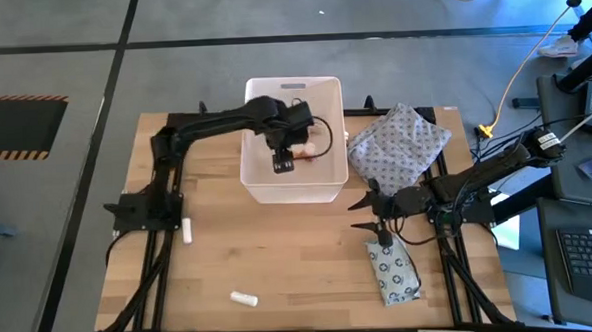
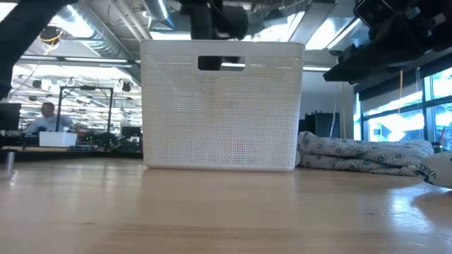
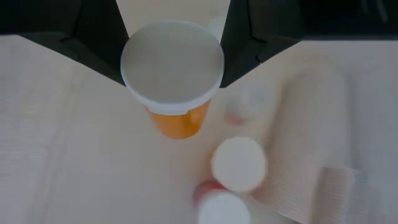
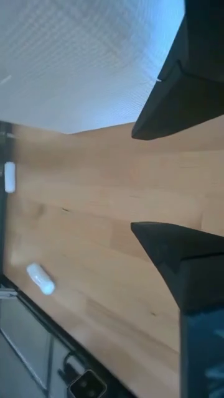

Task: Pick & place medical supplies in basket/bin
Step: Put the orange pill bottle into the white bin

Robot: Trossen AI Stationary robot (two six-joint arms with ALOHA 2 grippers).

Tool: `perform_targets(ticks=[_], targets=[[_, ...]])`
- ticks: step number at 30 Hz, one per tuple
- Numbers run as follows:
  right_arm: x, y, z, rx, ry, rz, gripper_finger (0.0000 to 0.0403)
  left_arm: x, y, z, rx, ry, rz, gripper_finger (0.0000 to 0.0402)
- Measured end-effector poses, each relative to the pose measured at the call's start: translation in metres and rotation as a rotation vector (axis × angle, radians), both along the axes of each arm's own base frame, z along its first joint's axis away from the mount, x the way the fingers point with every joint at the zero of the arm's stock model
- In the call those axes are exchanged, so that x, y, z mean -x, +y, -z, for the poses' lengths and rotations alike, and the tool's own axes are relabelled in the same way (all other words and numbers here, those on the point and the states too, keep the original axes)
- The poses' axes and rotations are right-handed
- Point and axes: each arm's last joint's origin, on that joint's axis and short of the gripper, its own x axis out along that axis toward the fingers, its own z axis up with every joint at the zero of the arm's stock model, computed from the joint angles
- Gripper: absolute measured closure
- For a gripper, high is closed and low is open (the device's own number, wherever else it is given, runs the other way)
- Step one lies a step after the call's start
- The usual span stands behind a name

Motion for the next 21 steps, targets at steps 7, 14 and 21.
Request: perform_targets(ticks=[7,14,21], targets=[[0.001,0.000,-0.004,0.027,-0.027,-0.015,0.0173,-0.010,0.009,0.031,0.039,0.073,0.023,0.0193],[0.001,0.000,-0.003,0.022,-0.025,-0.012,0.0173,-0.012,0.023,0.051,0.055,0.116,0.001,0.0193],[0.001,0.000,-0.003,0.002,-0.013,-0.003,0.0173,-0.012,0.030,0.054,0.053,0.115,-0.015,0.0191]])
